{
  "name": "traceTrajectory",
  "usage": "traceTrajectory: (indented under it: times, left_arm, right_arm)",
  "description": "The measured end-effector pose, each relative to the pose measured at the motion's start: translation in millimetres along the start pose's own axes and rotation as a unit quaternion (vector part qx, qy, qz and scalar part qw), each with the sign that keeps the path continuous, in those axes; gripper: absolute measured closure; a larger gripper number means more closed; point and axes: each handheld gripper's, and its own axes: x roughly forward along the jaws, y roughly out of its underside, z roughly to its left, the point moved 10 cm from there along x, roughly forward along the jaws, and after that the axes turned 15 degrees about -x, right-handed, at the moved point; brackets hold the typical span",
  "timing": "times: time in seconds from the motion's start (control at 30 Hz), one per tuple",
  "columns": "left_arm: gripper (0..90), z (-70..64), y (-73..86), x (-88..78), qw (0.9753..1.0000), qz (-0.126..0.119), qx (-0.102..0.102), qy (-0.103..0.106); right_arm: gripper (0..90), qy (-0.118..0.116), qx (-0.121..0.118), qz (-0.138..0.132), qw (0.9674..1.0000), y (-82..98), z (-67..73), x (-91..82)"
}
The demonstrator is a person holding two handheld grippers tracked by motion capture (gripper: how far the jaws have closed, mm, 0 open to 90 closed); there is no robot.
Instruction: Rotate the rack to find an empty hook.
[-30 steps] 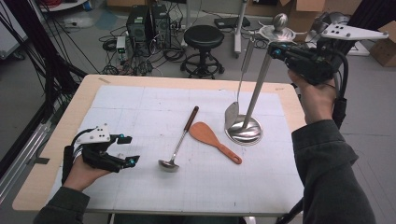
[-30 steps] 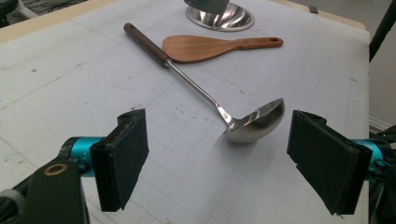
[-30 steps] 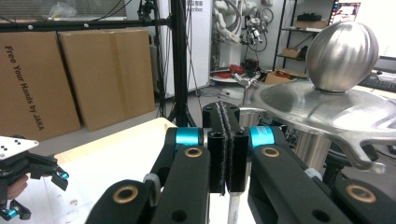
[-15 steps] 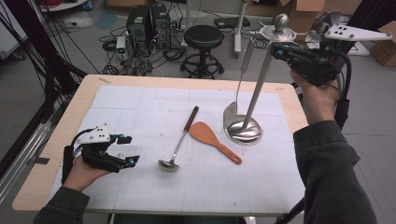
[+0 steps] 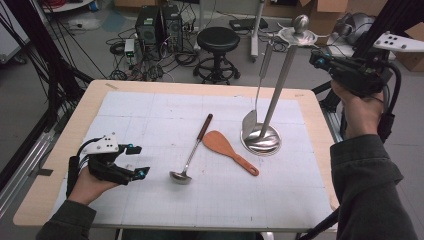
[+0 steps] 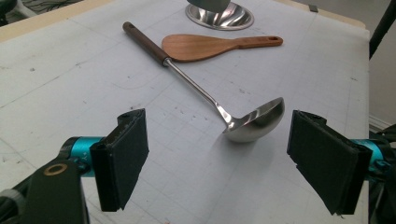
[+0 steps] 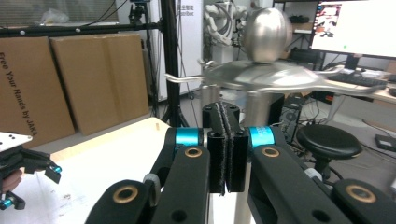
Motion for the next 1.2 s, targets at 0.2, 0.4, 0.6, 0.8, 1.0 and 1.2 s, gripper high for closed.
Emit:
traceTrajectory:
  times: [0.2, 0.4, 0.6, 0.8, 1.0, 1.2]
  left_arm:
    - [21.0, -0.2, -0.3, 0.0, 1.0000, -0.001, 0.000, 0.000]
    - [21.1, 0.1, 0.0, 0.1, 1.0000, 0.000, 0.000, 0.000]
    - [21.1, 0.1, -0.1, -0.1, 1.0000, -0.001, 0.000, 0.001]
    - [21.0, 0.2, 0.0, 0.2, 1.0000, 0.000, 0.000, 0.000]
    - [21.0, 0.1, 0.0, 0.3, 1.0000, 0.000, 0.000, 0.000]
    - [21.0, 0.1, -0.3, -0.1, 1.0000, -0.001, 0.000, 0.000]
  right_arm:
    - [89.6, 0.016, 0.006, 0.005, 0.9998, 1.8, -13.4, -8.0]
    - [89.6, 0.021, 0.007, 0.000, 0.9998, -0.6, -18.6, -7.5]
    - [89.6, 0.018, 0.004, -0.002, 0.9998, -2.9, -17.7, -4.2]
    - [89.6, 0.016, 0.001, -0.002, 0.9999, -3.5, -16.0, -5.2]
    - [89.6, 0.014, -0.003, -0.002, 0.9999, -4.1, -14.7, -5.1]
    - [89.6, 0.012, -0.005, -0.002, 0.9999, -4.7, -13.3, -4.6]
